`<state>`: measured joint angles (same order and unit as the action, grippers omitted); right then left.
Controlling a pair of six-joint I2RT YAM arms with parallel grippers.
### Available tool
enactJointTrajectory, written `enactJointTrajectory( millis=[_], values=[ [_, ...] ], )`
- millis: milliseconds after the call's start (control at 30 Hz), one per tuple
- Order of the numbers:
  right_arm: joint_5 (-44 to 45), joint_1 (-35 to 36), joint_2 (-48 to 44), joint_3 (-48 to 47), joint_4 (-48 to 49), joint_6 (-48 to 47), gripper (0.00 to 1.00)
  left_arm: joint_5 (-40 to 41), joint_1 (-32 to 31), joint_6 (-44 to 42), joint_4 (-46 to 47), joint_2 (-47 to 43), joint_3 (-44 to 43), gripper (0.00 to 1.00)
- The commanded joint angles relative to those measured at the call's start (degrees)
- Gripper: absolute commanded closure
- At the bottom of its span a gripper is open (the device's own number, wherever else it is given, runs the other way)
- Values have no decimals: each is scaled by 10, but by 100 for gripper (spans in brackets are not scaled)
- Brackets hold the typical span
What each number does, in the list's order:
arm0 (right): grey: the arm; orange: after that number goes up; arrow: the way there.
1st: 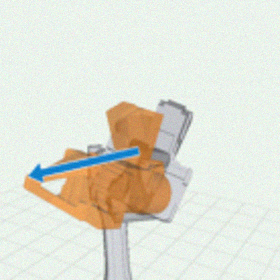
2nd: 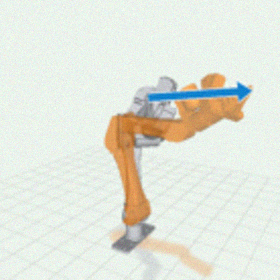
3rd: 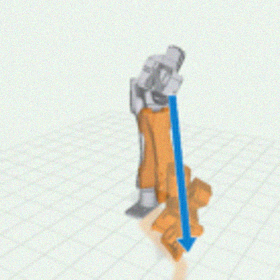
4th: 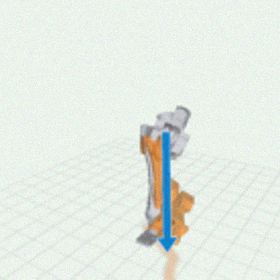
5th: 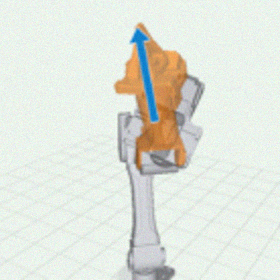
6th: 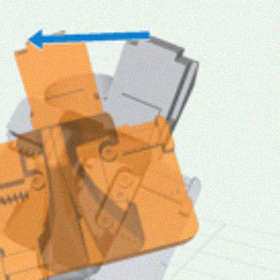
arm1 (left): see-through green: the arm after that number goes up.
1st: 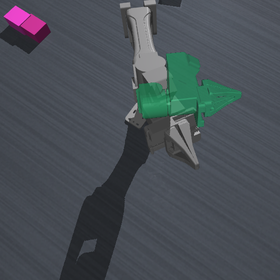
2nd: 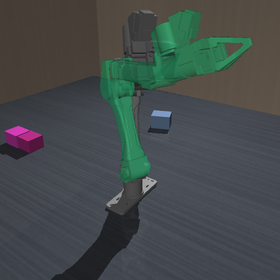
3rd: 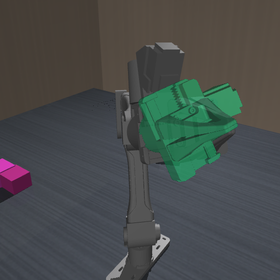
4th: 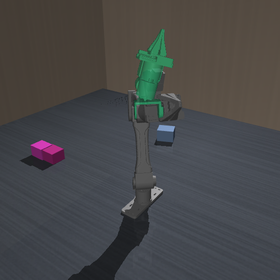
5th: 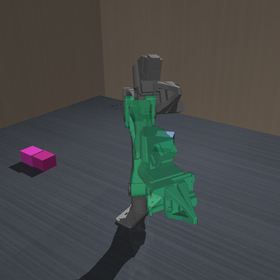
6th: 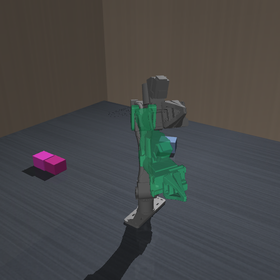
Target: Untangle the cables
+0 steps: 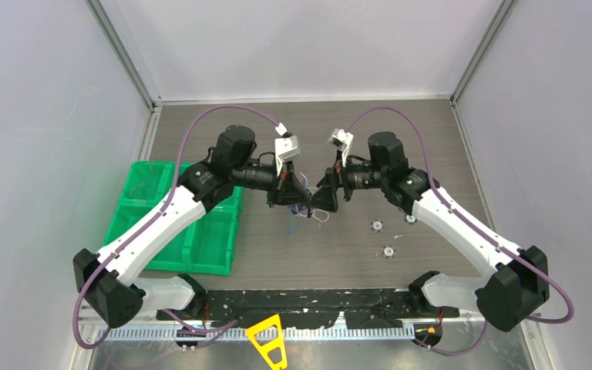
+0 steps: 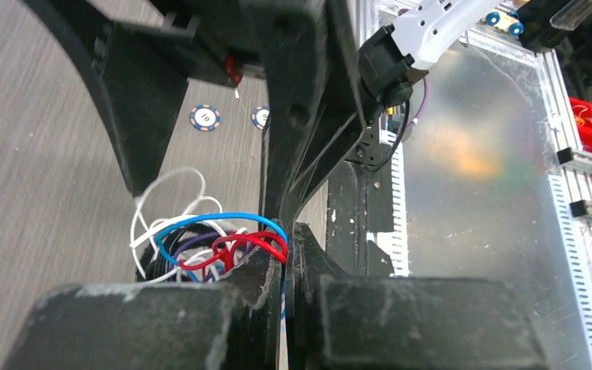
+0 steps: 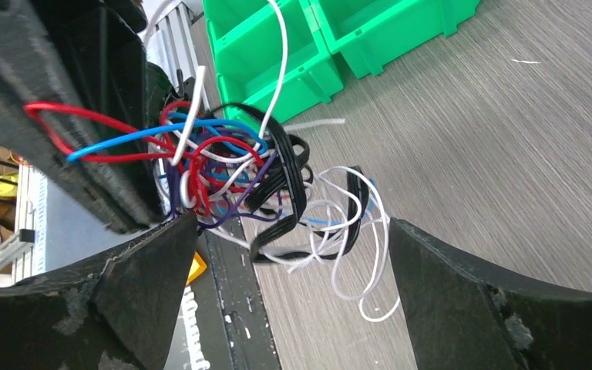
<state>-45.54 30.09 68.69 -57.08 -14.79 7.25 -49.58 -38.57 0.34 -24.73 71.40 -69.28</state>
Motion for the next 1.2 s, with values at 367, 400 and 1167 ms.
enactJointTrajectory(
  millis=[367, 400, 1167],
  values=[
    [27, 42, 94, 15, 245, 50, 85, -61, 14, -44, 19, -34, -42, 100],
    [35, 38, 93, 17, 232, 31, 89, -53, 21, -46, 6, -40, -51, 100],
    [341, -263, 219, -38, -87, -261, 94, -21, 171, -68, -113, -150, -119, 100]
  ],
)
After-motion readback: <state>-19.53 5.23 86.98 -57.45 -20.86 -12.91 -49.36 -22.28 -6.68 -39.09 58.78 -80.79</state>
